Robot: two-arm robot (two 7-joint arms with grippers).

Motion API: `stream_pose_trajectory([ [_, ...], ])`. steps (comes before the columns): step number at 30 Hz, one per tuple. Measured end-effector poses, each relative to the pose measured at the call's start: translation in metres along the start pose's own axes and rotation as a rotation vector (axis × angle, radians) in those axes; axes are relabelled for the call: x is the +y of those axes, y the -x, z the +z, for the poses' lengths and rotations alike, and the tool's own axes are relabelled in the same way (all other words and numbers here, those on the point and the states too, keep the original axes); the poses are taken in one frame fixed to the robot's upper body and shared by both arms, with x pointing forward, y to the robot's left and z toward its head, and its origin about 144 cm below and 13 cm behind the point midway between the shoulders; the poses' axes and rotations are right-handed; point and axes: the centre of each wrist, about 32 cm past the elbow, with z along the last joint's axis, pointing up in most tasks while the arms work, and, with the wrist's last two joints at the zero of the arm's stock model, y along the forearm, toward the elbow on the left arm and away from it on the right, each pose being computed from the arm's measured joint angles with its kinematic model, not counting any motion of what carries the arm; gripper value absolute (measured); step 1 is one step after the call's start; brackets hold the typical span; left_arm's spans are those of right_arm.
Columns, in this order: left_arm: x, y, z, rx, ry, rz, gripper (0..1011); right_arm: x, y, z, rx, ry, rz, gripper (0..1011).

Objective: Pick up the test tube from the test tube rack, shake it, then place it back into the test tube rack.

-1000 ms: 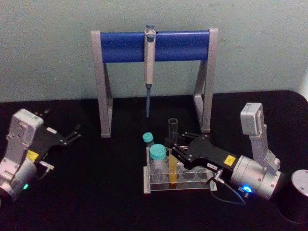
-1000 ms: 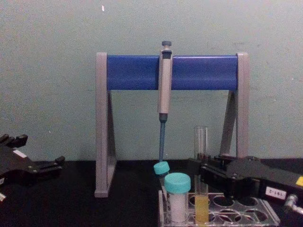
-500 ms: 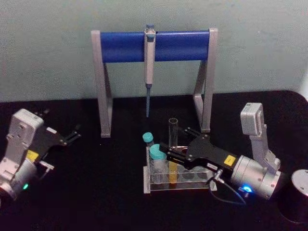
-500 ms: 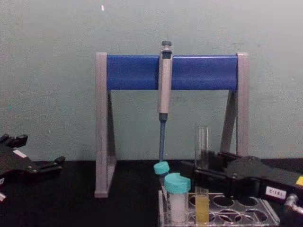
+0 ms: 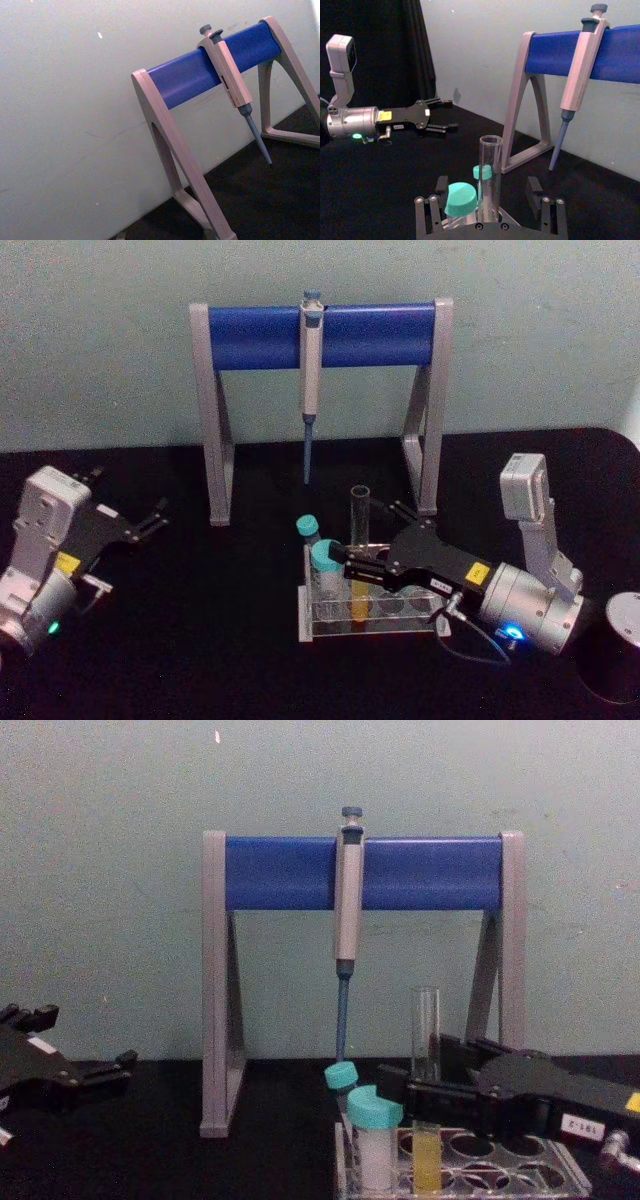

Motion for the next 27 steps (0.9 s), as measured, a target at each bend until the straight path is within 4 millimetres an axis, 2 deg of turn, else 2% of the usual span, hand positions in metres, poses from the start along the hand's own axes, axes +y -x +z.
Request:
stream_pose_trajectory([
  [6, 0.000, 0.000, 0.000, 0.000, 0.000, 0.000, 1001, 0.000, 0.000, 0.001, -0.002, -0.001, 0.003, 1000],
  [14, 0.000, 0.000, 0.000, 0.000, 0.000, 0.000, 1001, -0.003, -0.001, 0.021, -0.048, -0.061, 0.023, 1000],
  [18, 0.000, 0.000, 0.000, 0.000, 0.000, 0.000, 1001, -0.010, -0.002, 0.039, -0.094, -0.116, 0.000, 1000],
  [27, 0.000, 0.000, 0.000, 0.000, 0.000, 0.000, 1001, -0.033, 0.000, 0.050, -0.124, -0.172, -0.159, 1000],
])
